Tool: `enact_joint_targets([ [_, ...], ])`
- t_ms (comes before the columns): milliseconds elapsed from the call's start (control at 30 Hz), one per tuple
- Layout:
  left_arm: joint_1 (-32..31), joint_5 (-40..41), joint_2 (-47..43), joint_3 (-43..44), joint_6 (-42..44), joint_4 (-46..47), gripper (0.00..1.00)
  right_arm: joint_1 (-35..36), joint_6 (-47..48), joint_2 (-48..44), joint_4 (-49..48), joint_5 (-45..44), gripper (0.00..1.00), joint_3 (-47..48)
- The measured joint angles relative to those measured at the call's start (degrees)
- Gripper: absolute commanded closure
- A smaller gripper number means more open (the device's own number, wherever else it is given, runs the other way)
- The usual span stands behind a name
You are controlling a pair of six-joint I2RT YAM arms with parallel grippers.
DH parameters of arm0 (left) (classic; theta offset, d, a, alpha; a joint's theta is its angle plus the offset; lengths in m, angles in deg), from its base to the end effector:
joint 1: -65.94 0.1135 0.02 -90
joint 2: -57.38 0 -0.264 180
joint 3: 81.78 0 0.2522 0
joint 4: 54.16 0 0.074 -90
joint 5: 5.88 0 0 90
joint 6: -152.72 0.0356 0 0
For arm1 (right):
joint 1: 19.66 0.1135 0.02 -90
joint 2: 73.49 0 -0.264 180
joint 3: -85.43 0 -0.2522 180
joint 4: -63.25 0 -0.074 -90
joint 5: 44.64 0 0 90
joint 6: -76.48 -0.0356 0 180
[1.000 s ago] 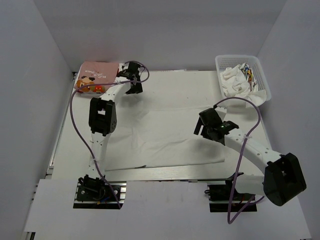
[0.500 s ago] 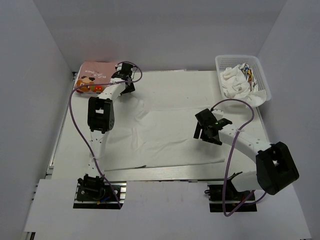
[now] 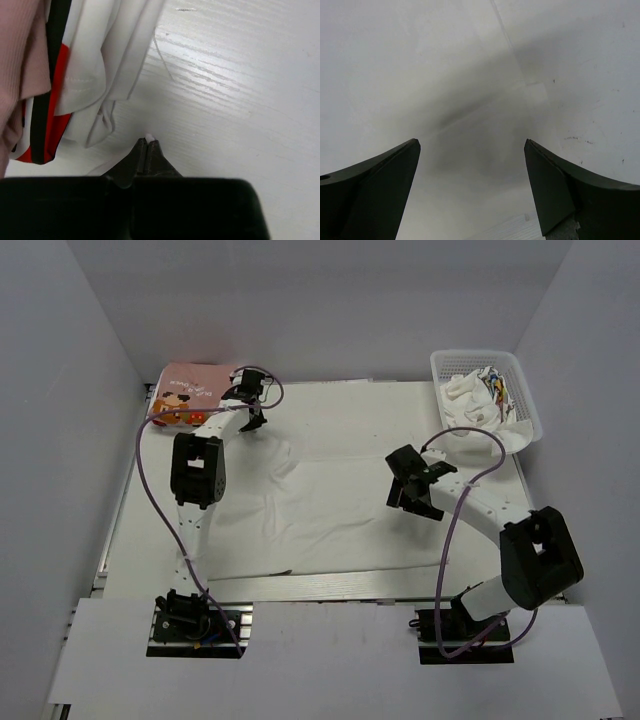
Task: Fold and stack the t-shirts
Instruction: Grap the side of the flattened tshirt furthest away from the robot with both arms
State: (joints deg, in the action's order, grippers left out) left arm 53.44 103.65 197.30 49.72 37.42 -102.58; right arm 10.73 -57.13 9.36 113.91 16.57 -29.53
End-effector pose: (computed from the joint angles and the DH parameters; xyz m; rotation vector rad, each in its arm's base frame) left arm 0.5203 -0.1032 0.1565 -0.4034 2.4545 0.1649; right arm 0.2380 0.1197 0.2004 0.4150 2.5056 -0.2297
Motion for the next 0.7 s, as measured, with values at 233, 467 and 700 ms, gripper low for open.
enact_joint_targets([
  [233, 0.0, -0.1, -1.6, -1.2, 0.3, -1.2, 1.00, -2.6, -1.9, 4.4, 2.5, -3.5, 0.10, 9.9],
  [467, -0.1, -1.0, -10.7, -8.2, 0.9, -0.5, 1.00, -5.8, -0.6, 12.1, 2.0, -6.8, 0.10, 21.7],
  [700, -0.9, -3.1, -23.0, -17.3, 0.9, 2.2, 1.00, -8.6, 2.8, 23.8, -0.6, -7.8, 0.10, 31.1],
])
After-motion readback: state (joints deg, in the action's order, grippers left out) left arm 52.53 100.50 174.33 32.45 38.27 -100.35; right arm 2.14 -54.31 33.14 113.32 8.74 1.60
